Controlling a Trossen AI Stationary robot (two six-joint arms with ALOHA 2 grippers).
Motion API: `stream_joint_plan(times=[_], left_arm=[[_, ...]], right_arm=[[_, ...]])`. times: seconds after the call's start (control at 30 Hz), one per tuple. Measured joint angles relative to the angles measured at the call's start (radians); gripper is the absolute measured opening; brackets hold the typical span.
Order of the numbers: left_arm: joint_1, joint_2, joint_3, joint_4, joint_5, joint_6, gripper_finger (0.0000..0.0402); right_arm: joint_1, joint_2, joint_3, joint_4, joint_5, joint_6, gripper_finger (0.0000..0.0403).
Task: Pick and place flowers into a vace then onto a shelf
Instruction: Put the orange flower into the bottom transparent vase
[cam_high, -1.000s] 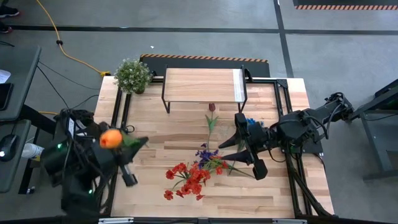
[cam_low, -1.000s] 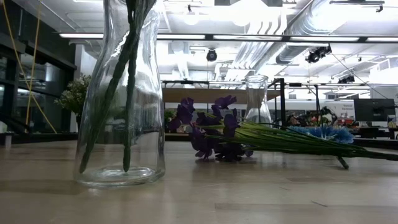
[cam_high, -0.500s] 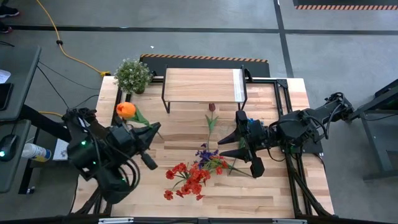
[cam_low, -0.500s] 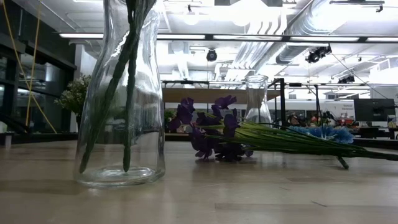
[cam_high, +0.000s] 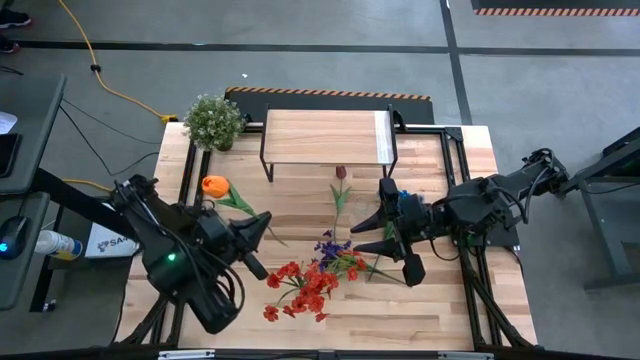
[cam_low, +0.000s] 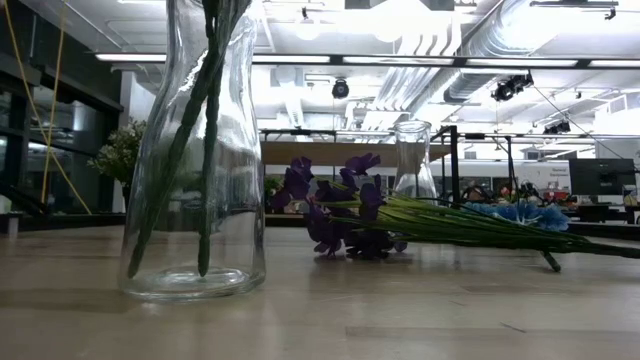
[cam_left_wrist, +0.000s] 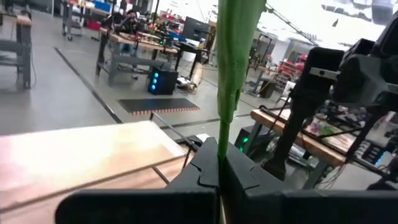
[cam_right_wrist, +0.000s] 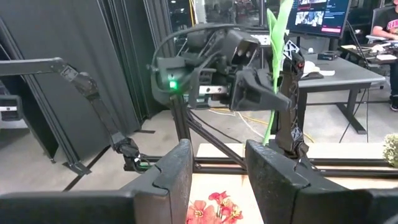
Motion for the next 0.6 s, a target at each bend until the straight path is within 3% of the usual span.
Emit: stream_joint_plan(times=[0.23,0.6], left_arm=[[-0.029,0.002,-0.049,0.079,0.021,-0.054,0.0030],[-0.051,0.004,-0.061,0.105,0.144,-0.038,0.0030]], right_arm=[[0.000,0.000,0.000,-0.015,0.000,-0.002,0.0139],[0.000,0.000,0.000,-0.014,0.000,-0.004,0.0139]])
